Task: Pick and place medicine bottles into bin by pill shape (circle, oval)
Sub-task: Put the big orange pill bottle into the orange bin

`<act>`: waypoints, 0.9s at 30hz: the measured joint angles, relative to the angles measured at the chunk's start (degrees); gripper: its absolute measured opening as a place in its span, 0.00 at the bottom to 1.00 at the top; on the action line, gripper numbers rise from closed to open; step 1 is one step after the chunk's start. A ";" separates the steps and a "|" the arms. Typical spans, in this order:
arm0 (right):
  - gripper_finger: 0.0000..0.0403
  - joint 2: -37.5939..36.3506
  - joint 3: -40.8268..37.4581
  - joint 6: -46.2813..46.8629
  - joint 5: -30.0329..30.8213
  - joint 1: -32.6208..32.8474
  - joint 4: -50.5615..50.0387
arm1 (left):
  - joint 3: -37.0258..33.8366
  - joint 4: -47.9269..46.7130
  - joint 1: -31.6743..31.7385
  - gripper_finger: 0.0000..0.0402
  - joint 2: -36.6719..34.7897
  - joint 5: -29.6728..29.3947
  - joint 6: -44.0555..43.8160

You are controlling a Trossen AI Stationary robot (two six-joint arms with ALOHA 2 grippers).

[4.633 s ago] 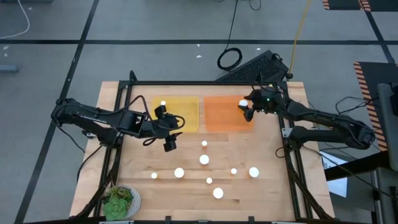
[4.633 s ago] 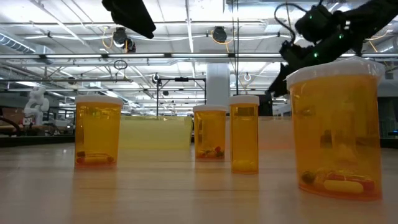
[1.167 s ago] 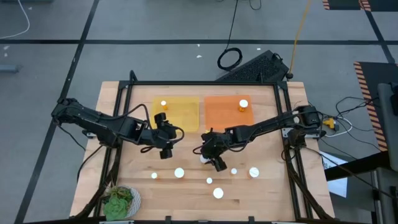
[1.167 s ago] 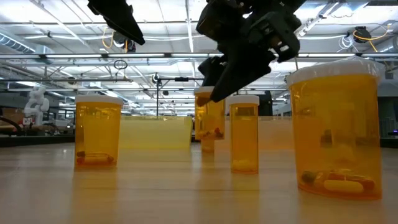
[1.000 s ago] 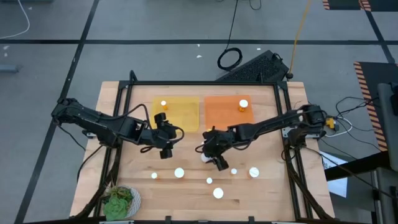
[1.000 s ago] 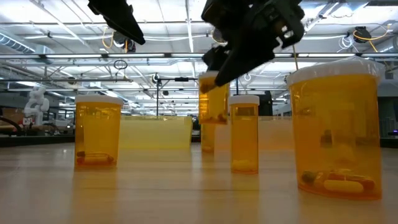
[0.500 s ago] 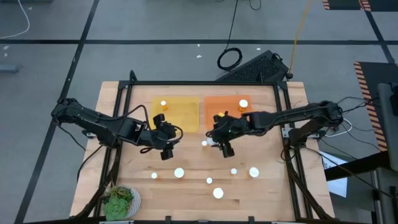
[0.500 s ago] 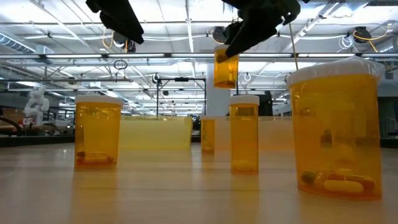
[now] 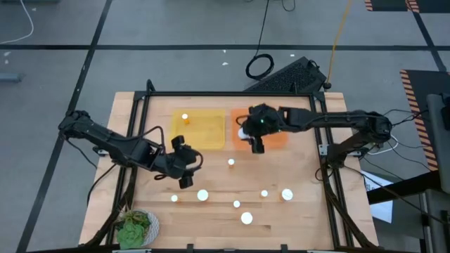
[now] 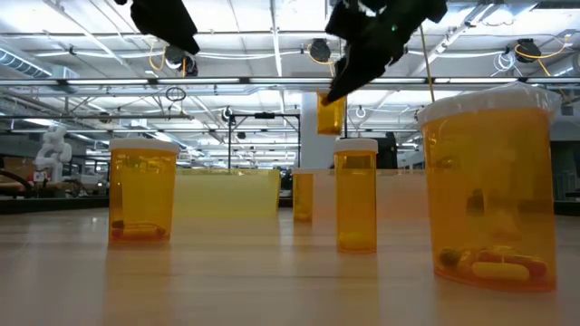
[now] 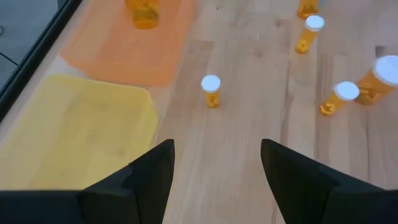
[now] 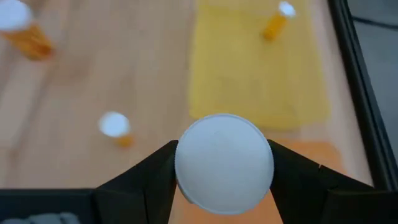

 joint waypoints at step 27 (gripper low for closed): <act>0.53 0.09 -16.09 0.68 -0.62 -20.70 14.93 | 0.00 0.19 -3.35 0.61 0.00 -3.69 -2.49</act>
